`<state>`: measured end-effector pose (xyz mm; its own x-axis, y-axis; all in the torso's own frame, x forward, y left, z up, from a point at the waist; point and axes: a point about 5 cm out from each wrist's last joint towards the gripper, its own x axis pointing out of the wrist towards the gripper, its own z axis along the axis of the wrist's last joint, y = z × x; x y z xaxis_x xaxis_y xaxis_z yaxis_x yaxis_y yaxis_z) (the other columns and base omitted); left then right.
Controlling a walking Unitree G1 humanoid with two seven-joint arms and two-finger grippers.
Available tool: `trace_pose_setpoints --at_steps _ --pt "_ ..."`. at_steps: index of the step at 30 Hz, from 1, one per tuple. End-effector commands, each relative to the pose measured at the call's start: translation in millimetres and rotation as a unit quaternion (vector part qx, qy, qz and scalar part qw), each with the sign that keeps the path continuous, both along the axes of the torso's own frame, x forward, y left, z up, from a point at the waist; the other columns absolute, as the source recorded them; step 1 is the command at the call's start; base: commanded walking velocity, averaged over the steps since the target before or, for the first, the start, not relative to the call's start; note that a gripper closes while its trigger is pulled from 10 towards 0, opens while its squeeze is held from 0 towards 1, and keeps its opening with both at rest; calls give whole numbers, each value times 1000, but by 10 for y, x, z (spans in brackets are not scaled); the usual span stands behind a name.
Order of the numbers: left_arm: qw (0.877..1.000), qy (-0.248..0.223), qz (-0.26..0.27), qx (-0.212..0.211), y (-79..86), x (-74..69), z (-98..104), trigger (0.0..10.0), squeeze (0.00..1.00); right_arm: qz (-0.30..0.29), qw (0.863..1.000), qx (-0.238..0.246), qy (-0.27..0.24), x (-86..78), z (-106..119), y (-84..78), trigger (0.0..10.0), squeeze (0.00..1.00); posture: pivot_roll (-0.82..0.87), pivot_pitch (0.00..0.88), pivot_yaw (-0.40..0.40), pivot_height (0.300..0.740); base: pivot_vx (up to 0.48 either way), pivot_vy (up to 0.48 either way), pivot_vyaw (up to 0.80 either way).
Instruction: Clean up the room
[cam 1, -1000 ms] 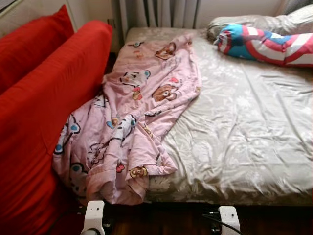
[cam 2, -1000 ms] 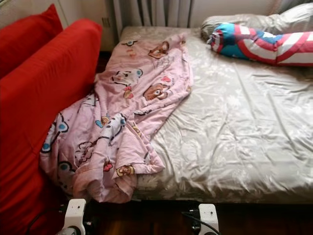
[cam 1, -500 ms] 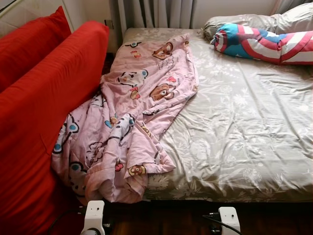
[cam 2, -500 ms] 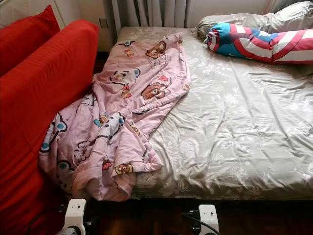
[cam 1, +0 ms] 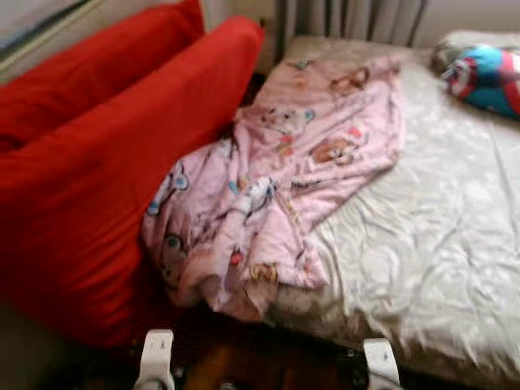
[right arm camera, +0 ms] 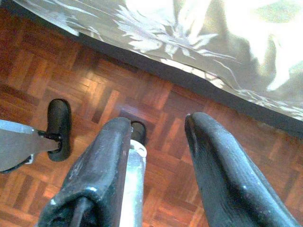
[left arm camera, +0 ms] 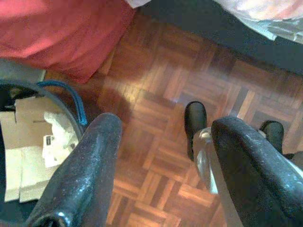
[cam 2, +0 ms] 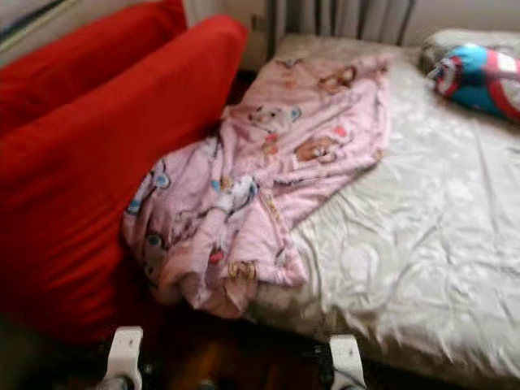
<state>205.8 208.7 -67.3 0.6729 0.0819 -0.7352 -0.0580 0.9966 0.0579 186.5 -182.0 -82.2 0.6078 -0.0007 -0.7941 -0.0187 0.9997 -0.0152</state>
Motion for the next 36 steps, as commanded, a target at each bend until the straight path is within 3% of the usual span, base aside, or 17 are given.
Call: trace_pose_setpoints --at_steps 1,11,24,36 --pt "1000 23 -6 5 10 -88 -52 10000 0 -6 1000 4 23 -121 -59 -11 10000 0 11 182 16 740 0 0 0" --pt "1000 23 -5 4 1 -89 -55 10000 0 4 1000 -2 23 -117 -57 -18 10000 0 9 175 11 740 0 0 0" --pt "1000 25 -7 5 -1 -98 -60 10000 0 3 1000 -5 22 -123 -58 -24 10000 0 10 172 10 740 0 0 756" --pt "1000 23 -5 2 0 -89 -55 10000 0 -12 1000 -1 18 -116 -54 -25 10000 0 10 179 11 740 0 0 0"
